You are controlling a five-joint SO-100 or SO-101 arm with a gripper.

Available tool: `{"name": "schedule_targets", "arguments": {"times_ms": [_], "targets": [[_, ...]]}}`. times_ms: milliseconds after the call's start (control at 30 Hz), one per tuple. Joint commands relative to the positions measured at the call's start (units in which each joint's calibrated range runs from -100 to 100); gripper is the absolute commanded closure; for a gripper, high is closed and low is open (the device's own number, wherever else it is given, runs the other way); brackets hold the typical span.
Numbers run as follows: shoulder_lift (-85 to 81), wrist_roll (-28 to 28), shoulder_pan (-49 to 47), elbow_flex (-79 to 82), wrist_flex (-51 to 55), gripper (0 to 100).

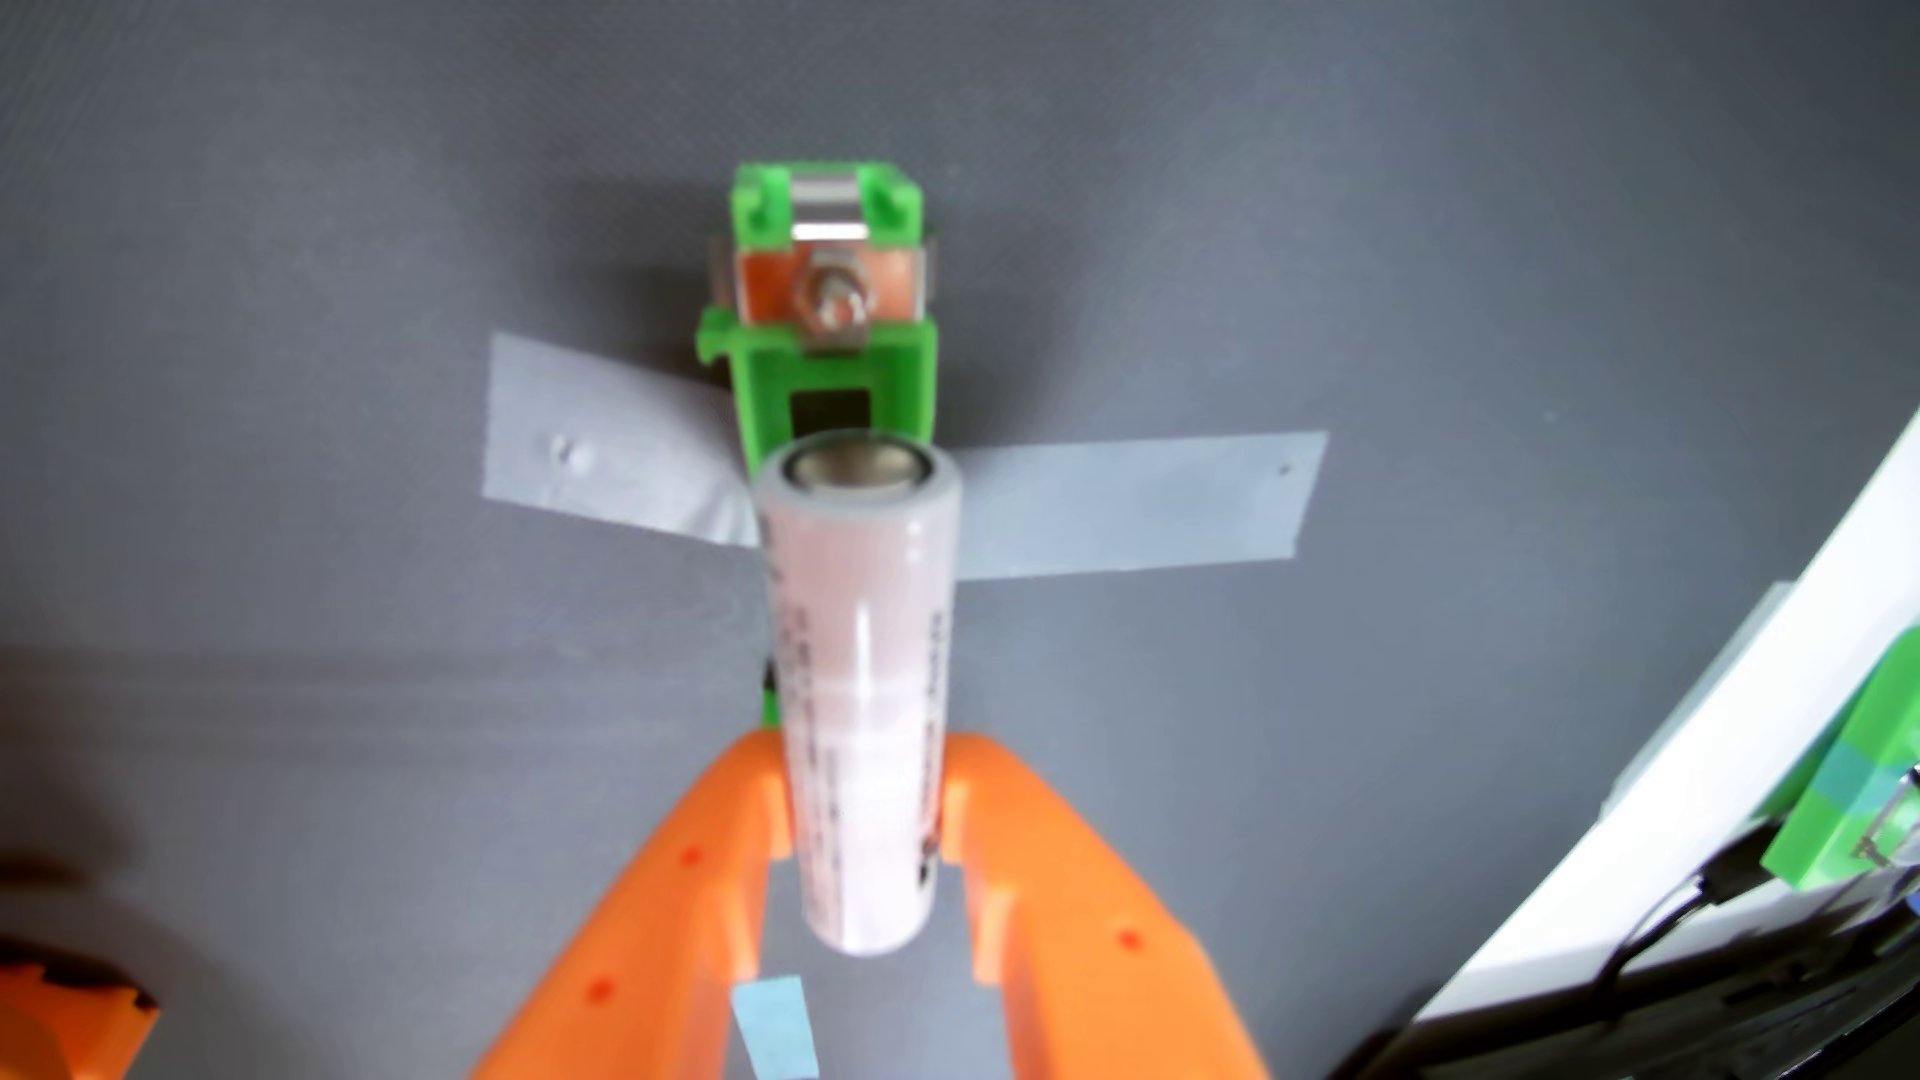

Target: Insert Battery

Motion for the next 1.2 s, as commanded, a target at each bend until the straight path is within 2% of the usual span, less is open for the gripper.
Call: {"name": "schedule_targets", "arguments": {"times_ms": [0, 700, 867, 1167], "targets": [[-1.2, 0.3, 0.5, -0.1, -0.3, 98], [-1.7, 0.3, -0.4, 0.8, -0.6, 98], [-1.6, 0.4, -0.4, 1.7, -4.5, 98], [-1.7, 0.4, -0.4, 1.7, -4.6, 98]]}}
